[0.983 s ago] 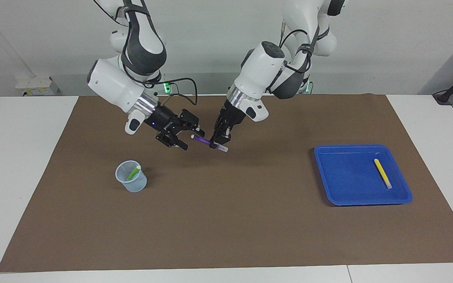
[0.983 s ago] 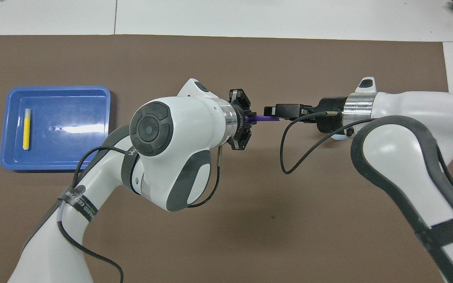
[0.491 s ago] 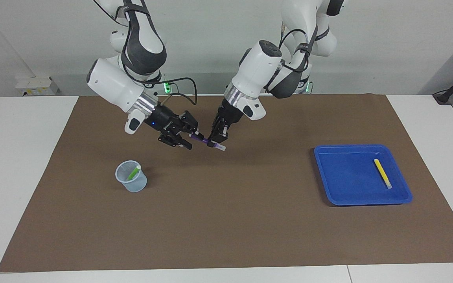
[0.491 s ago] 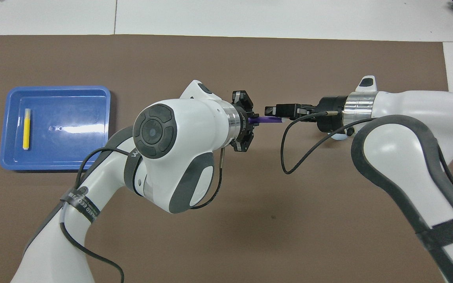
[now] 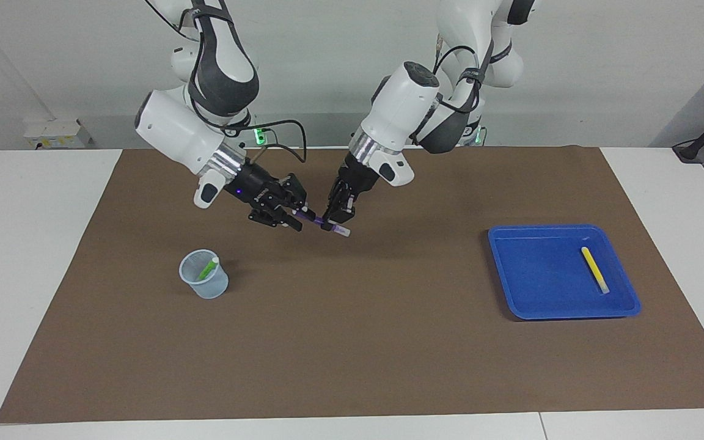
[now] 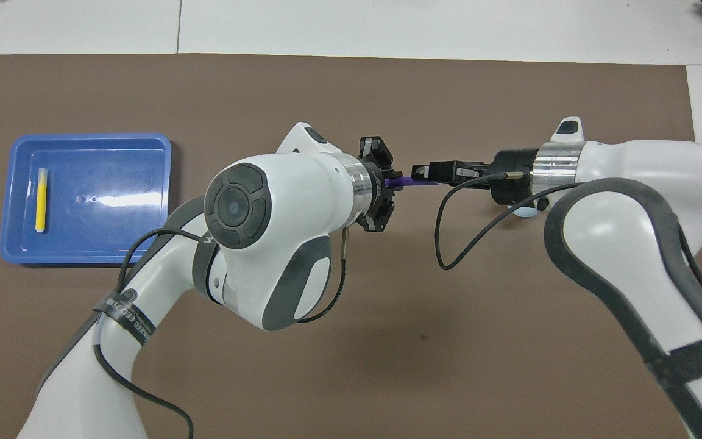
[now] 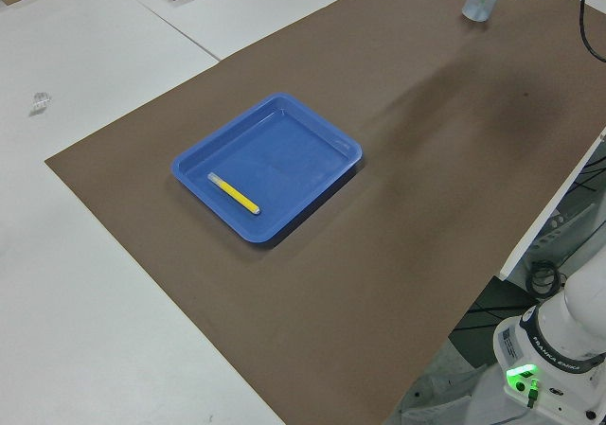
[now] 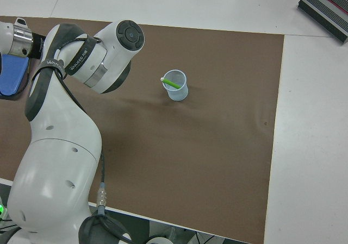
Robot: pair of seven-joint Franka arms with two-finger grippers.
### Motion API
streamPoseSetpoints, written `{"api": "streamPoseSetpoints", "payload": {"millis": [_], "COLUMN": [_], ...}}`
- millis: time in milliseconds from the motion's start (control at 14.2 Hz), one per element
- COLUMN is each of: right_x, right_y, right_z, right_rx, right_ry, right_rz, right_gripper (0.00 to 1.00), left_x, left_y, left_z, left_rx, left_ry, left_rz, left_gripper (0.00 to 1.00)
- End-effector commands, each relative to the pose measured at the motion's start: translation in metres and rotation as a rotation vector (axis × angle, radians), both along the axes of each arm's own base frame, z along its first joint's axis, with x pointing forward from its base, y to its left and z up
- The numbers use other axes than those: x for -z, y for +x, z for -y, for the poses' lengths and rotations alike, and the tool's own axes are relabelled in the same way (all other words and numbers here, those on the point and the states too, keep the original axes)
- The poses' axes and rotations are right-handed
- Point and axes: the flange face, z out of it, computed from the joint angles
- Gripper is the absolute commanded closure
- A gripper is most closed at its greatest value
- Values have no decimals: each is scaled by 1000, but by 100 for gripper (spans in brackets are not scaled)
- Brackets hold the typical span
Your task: Transfer and insert pens with both arms
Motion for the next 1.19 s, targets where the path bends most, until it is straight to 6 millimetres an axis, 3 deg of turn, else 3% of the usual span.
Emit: {"api": "streamPoseSetpoints", "payload": {"millis": [0,211,421,772,842,1053,1123], "right_x": [4,1,1,-3,-5,-12,-12], "right_y": [4,5,5,6,7,10,11], "right_z": [0,-1,-1,-1,-1,-1,1], "right_rx": [-1,-1,-3,-9,-10,-10,-18], "right_ry": [10,11,12,9,9,7,-15], "right_rz": [23,26,25,29,33,40,48], "right_gripper": [67,77,100,100,100,100,100], "left_x": [-4,-3,-4,-5,-5,-9,-11], "left_y": [2,3,4,5,6,10,11], "left_z": [0,-1,-1,-1,-3,-9,-11], "left_rx": [-27,-29,-31,-23,-17,-24,-26], "left_ry": [-20,-19,-25,-24,-17,-12,-12], "left_rz": [17,15,28,45,54,66,67], "left_gripper": [100,100,100,100,86,4,0]}}
